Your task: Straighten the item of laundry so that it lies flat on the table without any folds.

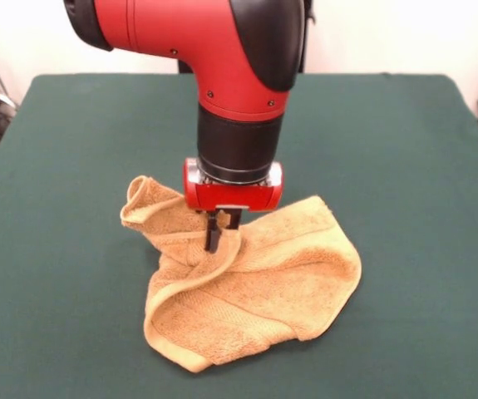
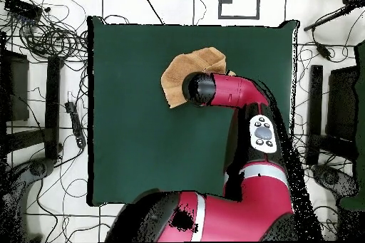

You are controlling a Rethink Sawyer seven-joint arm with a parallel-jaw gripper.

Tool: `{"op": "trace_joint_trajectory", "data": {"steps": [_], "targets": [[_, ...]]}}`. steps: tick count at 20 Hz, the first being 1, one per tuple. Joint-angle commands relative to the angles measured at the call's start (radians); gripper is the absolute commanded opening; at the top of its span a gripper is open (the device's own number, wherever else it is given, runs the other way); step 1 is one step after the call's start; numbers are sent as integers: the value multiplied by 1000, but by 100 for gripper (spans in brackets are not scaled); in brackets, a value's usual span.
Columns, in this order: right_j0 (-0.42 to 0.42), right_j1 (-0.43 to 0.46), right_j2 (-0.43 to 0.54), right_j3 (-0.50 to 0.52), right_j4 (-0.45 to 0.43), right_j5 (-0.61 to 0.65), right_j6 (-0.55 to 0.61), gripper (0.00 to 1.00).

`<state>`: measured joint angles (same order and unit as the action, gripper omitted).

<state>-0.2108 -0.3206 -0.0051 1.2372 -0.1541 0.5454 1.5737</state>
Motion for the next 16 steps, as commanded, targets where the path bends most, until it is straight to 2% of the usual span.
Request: {"op": "trace_joint_trajectory", "data": {"steps": [1, 12, 16], "targets": [[19, 89, 30, 128, 15, -37, 196, 0], [18, 81, 29, 134, 17, -43, 200, 0], [30, -10, 15, 191, 28, -8, 213, 0]]}}
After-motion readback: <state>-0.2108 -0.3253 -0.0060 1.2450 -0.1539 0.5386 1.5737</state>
